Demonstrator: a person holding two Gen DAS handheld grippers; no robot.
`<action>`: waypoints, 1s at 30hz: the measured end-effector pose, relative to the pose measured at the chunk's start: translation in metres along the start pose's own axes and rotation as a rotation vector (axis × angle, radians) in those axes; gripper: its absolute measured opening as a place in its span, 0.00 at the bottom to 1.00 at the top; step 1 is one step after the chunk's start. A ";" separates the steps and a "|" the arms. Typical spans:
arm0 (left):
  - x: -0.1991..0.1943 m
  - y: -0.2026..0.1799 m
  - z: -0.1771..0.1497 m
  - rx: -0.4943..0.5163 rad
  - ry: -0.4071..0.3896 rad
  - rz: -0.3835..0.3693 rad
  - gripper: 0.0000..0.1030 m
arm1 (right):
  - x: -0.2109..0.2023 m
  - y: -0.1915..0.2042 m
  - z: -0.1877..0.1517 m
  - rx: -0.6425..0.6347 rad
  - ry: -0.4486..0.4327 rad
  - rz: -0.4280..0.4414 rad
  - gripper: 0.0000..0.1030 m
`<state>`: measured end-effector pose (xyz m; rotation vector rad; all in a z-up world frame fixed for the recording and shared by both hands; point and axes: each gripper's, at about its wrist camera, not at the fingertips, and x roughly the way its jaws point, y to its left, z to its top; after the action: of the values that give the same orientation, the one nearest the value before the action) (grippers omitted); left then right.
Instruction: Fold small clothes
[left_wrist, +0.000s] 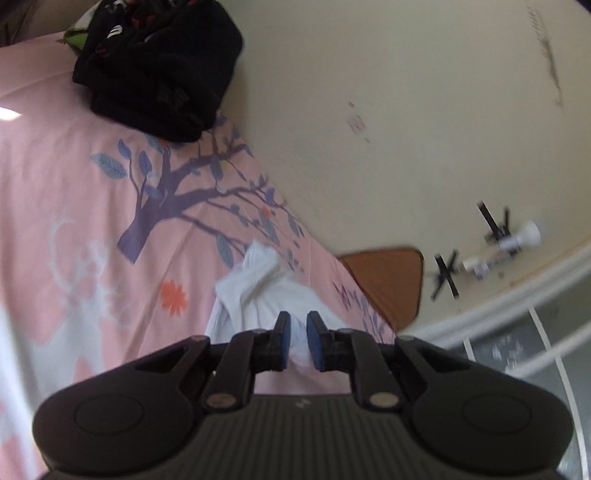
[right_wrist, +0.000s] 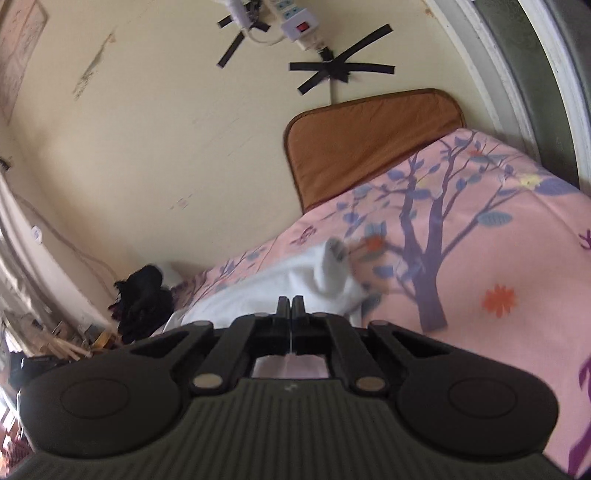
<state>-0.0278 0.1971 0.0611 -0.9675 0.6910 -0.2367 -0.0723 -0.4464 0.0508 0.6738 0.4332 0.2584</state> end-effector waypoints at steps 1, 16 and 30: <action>0.017 0.000 0.009 -0.015 -0.023 0.045 0.35 | 0.019 -0.002 0.008 0.010 -0.017 -0.047 0.10; 0.058 -0.036 -0.056 0.489 0.248 0.163 0.34 | 0.040 0.044 -0.066 -0.425 0.249 -0.034 0.35; 0.125 -0.055 -0.021 0.379 0.074 0.083 0.45 | 0.107 0.037 0.007 -0.303 -0.005 -0.152 0.30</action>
<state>0.0611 0.0925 0.0439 -0.5693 0.7211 -0.3183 0.0218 -0.3833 0.0474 0.3429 0.4272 0.1731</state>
